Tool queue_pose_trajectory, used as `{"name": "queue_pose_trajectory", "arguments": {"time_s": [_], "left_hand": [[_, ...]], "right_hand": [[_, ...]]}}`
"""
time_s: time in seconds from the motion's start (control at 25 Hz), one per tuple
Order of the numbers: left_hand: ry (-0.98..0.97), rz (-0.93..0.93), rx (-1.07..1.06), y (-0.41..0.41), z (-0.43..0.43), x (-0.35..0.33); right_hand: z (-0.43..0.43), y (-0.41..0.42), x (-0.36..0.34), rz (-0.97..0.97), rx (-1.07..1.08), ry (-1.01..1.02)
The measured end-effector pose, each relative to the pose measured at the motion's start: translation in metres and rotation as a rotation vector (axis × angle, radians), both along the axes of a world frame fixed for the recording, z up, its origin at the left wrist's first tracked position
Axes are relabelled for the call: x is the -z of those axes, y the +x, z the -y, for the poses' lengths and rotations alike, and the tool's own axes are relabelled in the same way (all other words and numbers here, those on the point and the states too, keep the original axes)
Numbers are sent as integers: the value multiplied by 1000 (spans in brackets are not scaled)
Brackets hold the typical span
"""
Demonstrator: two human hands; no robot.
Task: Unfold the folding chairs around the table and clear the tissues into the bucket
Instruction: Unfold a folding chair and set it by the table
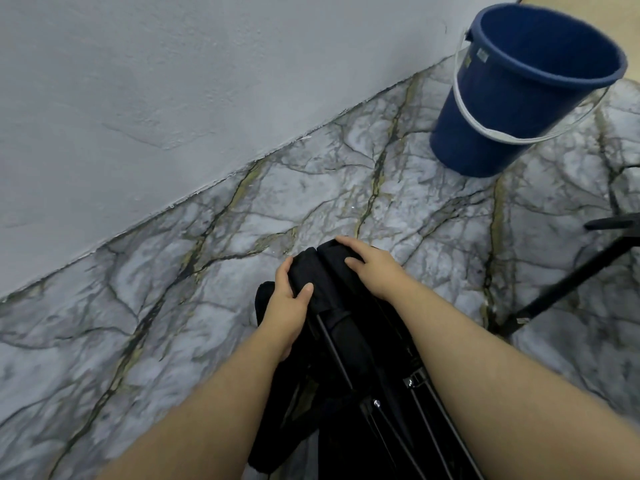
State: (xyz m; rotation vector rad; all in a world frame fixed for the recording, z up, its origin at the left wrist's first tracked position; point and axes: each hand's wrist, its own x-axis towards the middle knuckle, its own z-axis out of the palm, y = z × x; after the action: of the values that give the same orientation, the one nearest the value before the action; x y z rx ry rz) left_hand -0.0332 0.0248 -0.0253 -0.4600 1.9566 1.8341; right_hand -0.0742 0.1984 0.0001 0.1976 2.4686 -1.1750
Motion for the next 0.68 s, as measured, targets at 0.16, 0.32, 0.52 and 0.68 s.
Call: {"name": "queue_pose_trajectory", "arguments": {"time_s": [0.16,0.32,0.52,0.68], "left_hand": [[-27,-33,-20,40,-8,-116],[-75,-62,60,88,-17,-247],[-142,-146,202,143,-15,-402],[-215,-289,347,176,-8,-482]], "right_hand": [[1,42,-119,19,105,-63],[-8,102,-249,-2,175,-144],[-8,180,-409,-47,244,-142],[-12,240,-488,-140,365,-153]]}}
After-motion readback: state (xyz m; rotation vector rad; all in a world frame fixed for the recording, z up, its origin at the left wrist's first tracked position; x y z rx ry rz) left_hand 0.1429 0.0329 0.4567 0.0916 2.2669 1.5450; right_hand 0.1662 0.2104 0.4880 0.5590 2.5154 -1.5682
